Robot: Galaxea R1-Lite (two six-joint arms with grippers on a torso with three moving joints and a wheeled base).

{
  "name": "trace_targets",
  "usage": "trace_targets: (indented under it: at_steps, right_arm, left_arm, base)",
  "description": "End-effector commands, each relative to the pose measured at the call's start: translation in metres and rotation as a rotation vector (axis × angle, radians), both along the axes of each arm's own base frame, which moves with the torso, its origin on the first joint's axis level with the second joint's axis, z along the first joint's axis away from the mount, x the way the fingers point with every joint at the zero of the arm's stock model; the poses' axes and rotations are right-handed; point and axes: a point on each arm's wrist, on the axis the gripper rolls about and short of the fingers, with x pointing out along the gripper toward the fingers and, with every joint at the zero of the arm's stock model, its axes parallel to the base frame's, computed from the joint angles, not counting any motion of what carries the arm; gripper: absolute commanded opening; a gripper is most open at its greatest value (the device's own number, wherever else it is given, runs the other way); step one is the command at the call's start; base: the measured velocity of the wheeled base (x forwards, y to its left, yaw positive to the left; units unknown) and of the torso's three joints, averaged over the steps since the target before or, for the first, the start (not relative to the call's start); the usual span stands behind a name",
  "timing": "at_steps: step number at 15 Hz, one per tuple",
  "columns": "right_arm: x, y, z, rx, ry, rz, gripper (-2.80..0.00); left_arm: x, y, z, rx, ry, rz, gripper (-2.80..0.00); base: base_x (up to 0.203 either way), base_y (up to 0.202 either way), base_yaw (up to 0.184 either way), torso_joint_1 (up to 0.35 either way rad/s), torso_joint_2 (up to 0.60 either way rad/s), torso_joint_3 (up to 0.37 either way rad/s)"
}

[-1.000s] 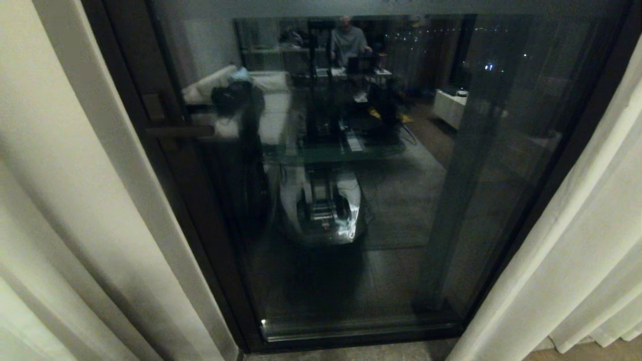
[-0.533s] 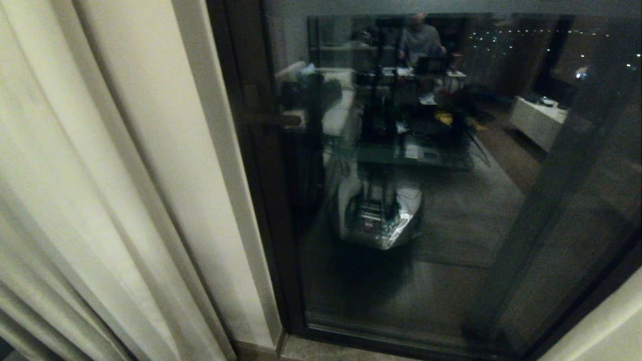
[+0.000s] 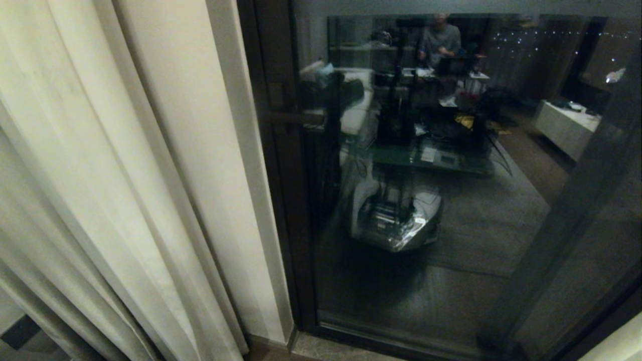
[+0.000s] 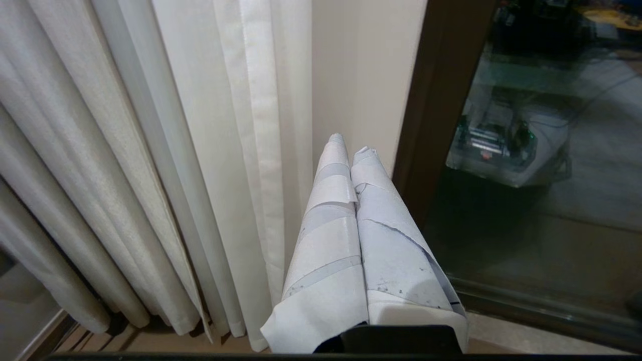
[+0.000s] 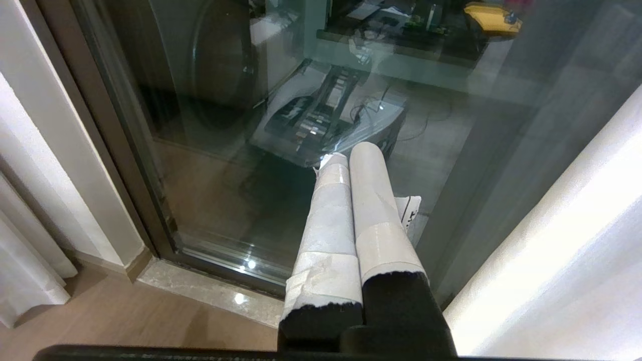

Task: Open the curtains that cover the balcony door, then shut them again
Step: Close the inner curtains on both sides

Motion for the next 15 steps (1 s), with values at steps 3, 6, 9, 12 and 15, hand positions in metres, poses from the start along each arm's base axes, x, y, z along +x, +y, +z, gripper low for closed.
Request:
trace_targets:
  at_steps: [3,6,9,12,15]
  right_arm:
    - [0.0,0.0,0.0,-0.001,0.002,0.001,-2.8]
    - [0.0,0.0,0.0,-0.001,0.002,0.001,-2.8]
    - [0.0,0.0,0.0,-0.001,0.002,0.001,-2.8]
    - [0.0,0.0,0.0,-0.001,0.002,0.001,-2.8]
    - [0.0,0.0,0.0,-0.001,0.002,0.001,-2.8]
  left_arm:
    - [0.0,0.0,0.0,0.005,0.0,0.0,-2.8]
    - [0.0,0.0,0.0,0.011,0.0,0.002,-2.8]
    - [-0.006,-0.001,0.021,0.033,-0.073,-0.024,-2.8]
    - [-0.009,-0.001,0.024,0.122,-0.069,-0.055,-2.8]
    - [-0.009,-0.001,0.024,0.121,-0.068,-0.063,-2.8]
  base:
    - [0.0,0.0,0.0,0.0,0.0,0.0]
    - [0.0,0.0,0.0,0.0,0.0,0.0]
    - [0.0,0.0,0.0,0.0,0.0,0.0]
    - [0.0,0.0,0.0,0.0,0.0,0.0]
    - [0.0,0.0,0.0,0.0,0.0,0.0]
